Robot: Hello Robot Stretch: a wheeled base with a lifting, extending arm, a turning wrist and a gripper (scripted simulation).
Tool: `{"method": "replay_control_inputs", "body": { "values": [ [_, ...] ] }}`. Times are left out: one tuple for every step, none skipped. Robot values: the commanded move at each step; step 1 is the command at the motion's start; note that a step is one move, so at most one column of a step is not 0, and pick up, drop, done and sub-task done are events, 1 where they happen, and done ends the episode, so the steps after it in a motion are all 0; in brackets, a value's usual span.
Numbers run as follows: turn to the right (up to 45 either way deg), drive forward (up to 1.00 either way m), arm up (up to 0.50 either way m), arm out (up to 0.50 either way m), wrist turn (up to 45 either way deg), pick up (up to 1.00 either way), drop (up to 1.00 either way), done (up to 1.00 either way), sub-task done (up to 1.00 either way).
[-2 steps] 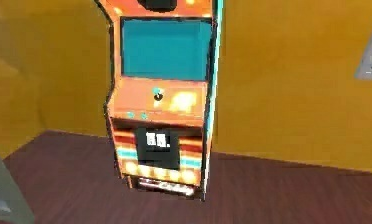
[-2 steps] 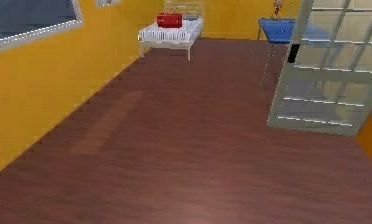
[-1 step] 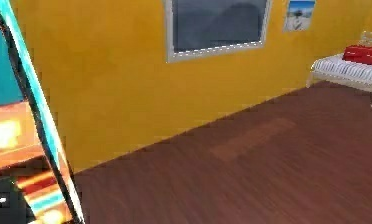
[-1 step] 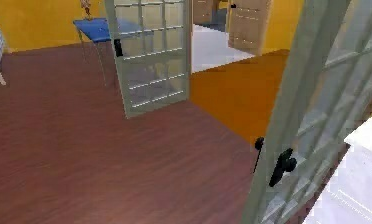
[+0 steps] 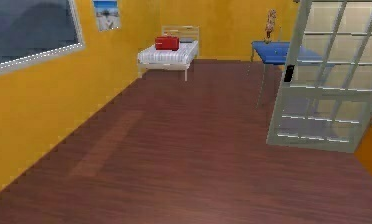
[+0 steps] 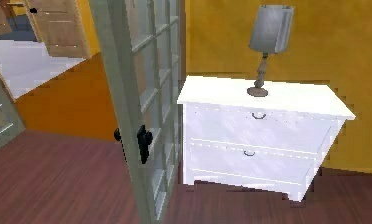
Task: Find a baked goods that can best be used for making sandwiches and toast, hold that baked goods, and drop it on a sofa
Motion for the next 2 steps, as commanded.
{"method": "replay_control_inputs", "body": {
  "values": [
    [27.0,0.00,0.00,0.00,0.0,0.00,0.00,0.00,0.00],
    [0.0,1.00,0.00,0.00,0.0,0.00,0.00,0.00,0.00]
  ]
}}
